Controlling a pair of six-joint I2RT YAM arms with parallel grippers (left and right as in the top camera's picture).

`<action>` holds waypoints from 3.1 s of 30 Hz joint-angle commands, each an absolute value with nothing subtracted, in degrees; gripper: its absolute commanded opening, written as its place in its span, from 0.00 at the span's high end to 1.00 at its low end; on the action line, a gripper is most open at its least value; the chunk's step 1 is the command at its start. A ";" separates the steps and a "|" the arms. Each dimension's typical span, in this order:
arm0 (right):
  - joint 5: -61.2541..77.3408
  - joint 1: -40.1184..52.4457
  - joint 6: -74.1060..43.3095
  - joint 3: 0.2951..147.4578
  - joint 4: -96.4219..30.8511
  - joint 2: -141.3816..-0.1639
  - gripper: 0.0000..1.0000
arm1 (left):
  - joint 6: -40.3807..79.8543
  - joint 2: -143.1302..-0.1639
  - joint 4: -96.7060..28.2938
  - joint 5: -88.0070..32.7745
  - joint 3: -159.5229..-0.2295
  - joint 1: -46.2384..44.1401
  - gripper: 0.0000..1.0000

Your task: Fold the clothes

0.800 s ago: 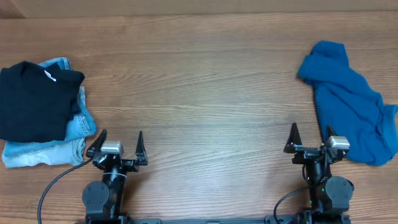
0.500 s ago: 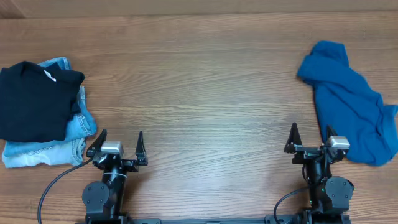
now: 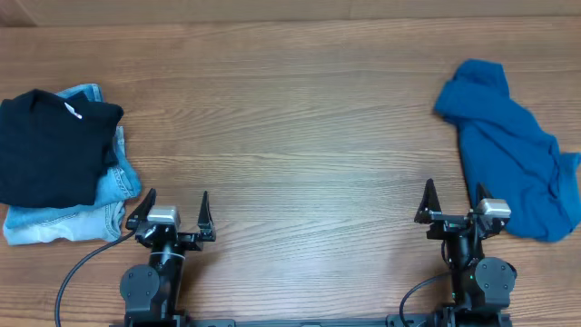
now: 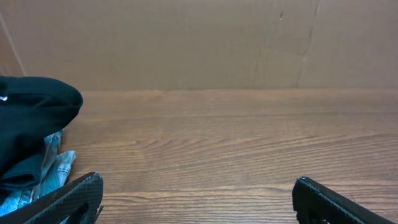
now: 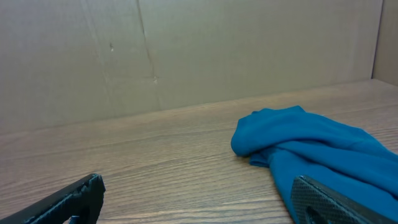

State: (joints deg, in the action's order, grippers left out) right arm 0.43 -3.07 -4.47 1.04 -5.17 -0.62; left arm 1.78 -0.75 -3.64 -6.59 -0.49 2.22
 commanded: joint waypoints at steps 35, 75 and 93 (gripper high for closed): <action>1.37 -36.77 -2.72 76.64 -34.39 -87.59 0.00 | 5.15 -60.75 -49.30 -5.76 -64.86 1.85 0.00; 20.45 15.22 -2.50 94.30 -56.16 -93.65 0.79 | 5.17 -60.75 -48.62 -5.76 -64.86 1.85 0.00; 6.81 -5.50 -3.22 83.42 -74.56 -93.56 0.30 | 6.48 -65.95 -47.75 -15.16 -64.86 1.83 0.00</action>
State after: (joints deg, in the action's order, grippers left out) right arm 3.75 -5.63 -3.05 88.31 -75.50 -95.20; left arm 4.82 -63.11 -47.81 -11.84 -63.51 2.22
